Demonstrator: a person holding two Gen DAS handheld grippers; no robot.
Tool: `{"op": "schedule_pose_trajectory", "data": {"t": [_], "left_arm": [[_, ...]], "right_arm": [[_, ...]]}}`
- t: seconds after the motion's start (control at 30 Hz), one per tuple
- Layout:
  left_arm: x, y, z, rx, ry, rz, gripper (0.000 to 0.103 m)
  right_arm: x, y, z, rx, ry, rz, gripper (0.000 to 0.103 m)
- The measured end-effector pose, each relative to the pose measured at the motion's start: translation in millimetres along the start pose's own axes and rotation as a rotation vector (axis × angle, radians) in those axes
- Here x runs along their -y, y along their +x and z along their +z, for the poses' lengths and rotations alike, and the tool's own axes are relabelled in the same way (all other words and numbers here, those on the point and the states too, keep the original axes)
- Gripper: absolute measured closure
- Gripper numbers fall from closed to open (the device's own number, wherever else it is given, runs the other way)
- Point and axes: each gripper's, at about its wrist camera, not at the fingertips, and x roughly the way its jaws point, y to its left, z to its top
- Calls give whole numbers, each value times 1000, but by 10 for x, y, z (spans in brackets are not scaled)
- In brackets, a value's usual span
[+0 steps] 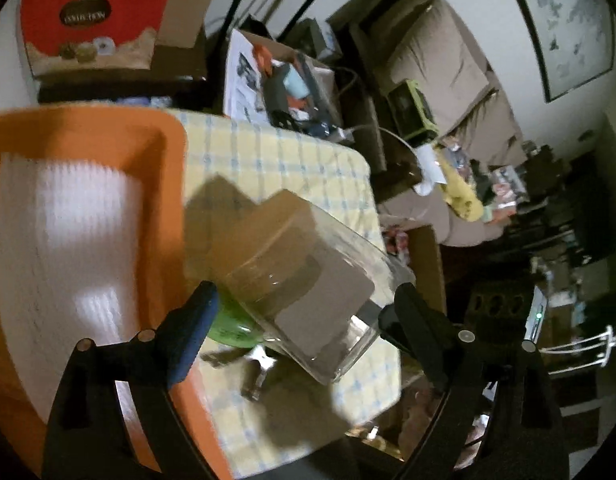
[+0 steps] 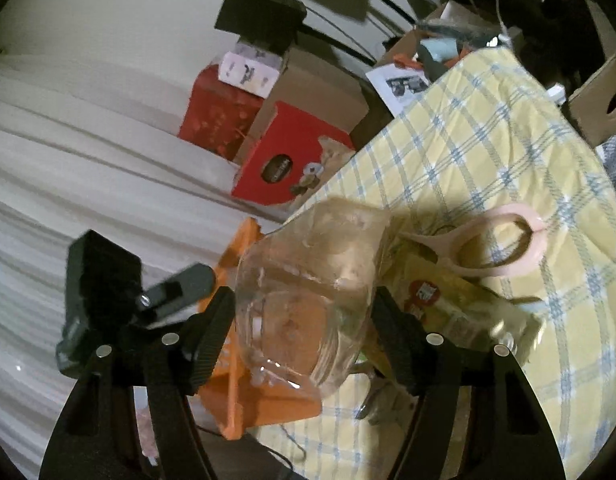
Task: Organize objects
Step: 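Grasp the clear jar with the left gripper and lift it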
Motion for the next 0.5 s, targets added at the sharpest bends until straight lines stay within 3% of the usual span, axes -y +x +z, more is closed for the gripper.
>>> {"op": "schedule_pose_trajectory", "data": {"t": [0.1, 0.17, 0.43, 0.5], "left_arm": [[29, 32, -119, -28, -31, -62, 15], [61, 22, -161, -25, -33, -56, 15], [123, -113, -679, 56, -88, -127, 15], [175, -103, -847, 93, -66, -97, 15]], "right_arm": [[-16, -83, -21, 13, 4, -22, 32], [8, -155, -24, 24, 20, -14, 32], [124, -397, -174, 34, 34, 26, 32], [162, -454, -250, 21, 36, 30, 32]]}}
